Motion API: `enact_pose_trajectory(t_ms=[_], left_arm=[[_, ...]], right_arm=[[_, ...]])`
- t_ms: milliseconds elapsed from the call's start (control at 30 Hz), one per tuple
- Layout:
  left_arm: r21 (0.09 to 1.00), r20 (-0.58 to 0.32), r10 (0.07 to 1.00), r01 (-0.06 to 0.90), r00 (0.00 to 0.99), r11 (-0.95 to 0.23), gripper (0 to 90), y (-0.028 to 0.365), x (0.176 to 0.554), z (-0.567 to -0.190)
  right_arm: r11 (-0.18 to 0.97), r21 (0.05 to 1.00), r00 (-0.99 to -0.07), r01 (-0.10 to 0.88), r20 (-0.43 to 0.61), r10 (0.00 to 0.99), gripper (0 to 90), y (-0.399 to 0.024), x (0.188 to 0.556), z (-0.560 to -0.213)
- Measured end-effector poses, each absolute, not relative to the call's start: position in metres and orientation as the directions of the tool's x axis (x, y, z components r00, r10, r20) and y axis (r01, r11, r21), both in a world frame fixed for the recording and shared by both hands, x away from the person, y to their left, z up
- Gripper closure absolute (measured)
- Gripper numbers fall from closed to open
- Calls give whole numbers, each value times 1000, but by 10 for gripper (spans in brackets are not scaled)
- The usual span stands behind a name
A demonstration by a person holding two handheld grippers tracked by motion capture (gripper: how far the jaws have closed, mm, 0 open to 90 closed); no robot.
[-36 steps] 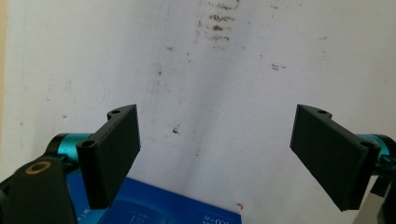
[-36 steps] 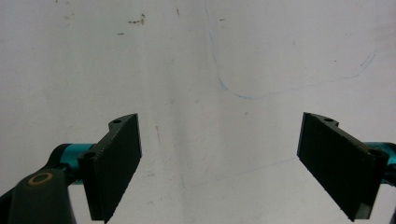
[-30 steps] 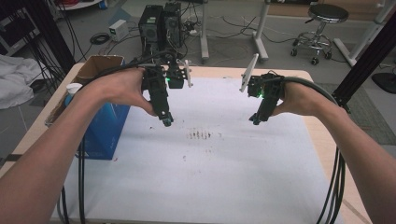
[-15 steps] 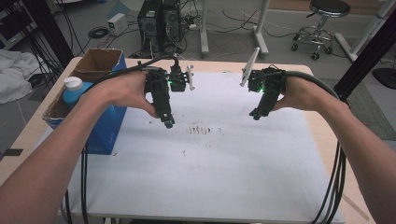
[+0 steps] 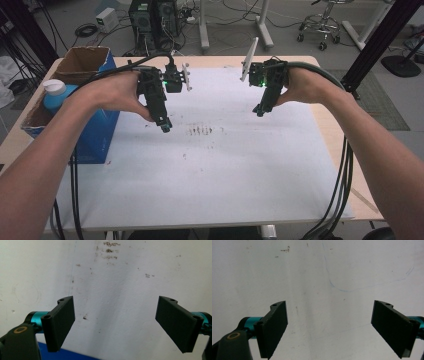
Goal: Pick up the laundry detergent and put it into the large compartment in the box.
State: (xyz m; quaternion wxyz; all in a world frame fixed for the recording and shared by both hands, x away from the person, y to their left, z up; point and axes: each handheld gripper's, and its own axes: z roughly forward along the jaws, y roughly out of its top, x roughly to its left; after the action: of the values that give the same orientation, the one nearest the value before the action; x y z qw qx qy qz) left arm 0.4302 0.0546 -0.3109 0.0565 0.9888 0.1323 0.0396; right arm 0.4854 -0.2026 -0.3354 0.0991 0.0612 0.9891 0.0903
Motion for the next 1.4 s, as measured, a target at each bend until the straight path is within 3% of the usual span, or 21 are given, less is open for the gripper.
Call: enact_pose_trajectory(t_ms=[1400], left_arm=[[108, 60, 256, 248, 965, -963, 161, 51, 426, -311]], right_arm=[[975, 197, -973, 102, -183, 139, 130, -204, 486, -336]])
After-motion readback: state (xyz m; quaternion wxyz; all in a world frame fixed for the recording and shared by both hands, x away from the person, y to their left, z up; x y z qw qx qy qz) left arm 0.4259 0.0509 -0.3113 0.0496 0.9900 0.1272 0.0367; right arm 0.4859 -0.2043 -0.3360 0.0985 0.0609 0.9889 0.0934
